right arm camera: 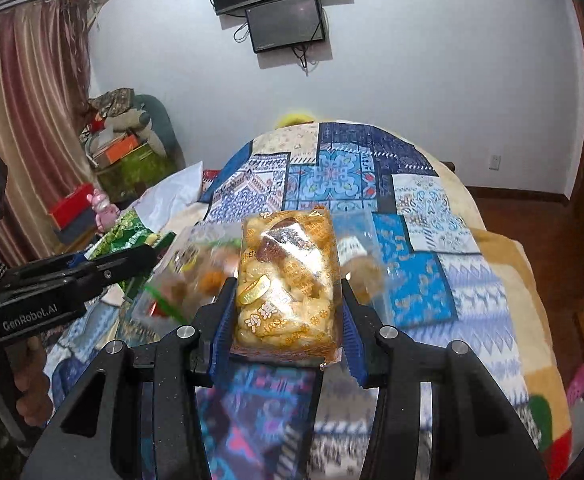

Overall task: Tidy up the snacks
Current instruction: 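Carry the pea bag and pastry pack into the clear box, release both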

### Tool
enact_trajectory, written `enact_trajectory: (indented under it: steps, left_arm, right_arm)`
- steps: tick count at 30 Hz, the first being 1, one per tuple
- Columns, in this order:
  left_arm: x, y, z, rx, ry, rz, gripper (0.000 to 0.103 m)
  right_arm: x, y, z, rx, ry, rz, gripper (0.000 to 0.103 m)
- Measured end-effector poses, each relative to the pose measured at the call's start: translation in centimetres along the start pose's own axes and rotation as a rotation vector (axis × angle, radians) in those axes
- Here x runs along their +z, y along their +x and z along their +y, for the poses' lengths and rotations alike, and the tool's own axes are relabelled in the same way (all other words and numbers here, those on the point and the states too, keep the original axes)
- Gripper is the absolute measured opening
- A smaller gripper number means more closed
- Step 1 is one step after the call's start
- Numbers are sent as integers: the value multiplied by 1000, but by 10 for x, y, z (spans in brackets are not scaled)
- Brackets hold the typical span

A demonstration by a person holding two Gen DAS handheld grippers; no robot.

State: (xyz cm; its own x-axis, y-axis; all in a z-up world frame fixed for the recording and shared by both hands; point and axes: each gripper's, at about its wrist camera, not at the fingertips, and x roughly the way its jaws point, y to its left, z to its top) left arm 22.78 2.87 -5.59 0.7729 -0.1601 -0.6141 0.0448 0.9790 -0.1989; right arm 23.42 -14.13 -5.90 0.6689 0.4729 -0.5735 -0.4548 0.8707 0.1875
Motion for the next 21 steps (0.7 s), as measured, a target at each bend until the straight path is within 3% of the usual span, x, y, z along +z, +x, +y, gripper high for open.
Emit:
enact_trajectory:
  steps: [11, 18, 21]
  left_arm:
    - [10, 60, 10, 66, -23, 38, 45]
    - [5, 58, 14, 92, -23, 21, 67]
    - [4, 53, 15, 74, -27, 21, 67]
  right_arm:
    - [9, 60, -4, 11, 11, 62, 43]
    - [6, 59, -6, 20, 19, 79, 45]
    - [8, 52, -9, 19, 33, 75, 53]
